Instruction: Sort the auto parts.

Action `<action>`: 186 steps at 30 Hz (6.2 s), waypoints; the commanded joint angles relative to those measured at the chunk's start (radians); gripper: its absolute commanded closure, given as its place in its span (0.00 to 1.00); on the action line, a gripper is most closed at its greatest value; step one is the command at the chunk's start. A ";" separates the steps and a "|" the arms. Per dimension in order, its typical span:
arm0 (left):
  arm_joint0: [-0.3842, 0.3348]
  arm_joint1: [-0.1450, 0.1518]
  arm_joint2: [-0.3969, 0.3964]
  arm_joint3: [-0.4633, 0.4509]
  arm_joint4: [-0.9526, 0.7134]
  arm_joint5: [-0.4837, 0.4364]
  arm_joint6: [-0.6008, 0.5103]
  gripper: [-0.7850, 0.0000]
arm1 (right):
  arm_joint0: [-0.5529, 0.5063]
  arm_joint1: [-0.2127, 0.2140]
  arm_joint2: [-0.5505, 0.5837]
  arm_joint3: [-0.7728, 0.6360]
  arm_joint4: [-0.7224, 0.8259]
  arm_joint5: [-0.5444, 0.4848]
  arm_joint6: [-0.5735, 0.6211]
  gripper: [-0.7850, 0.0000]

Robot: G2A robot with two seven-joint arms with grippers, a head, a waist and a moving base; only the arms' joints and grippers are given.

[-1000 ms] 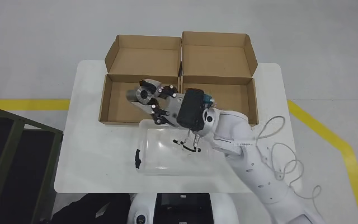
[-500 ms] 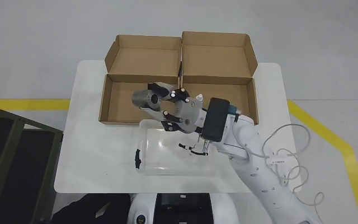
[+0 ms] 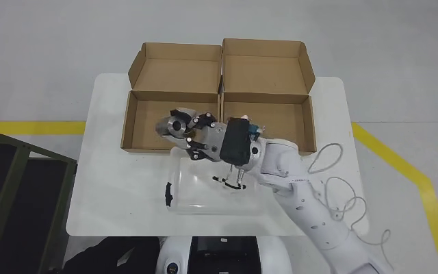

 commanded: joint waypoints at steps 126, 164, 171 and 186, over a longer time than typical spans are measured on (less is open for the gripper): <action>0.000 0.000 0.000 0.000 0.000 0.000 0.000 0.00 | -0.193 0.021 0.219 -0.097 -0.207 0.135 0.458 0.00; 0.000 0.000 0.000 0.000 0.000 0.000 0.000 0.00 | -0.923 0.111 0.742 -0.450 -0.359 0.227 0.037 0.00; 0.000 0.000 0.000 0.000 0.000 0.000 0.000 0.00 | -0.956 0.113 0.767 -0.465 -0.353 0.241 0.023 0.00; 0.000 0.000 0.000 0.000 0.000 0.000 0.000 0.00 | -0.955 0.113 0.767 -0.465 -0.353 0.241 0.023 0.00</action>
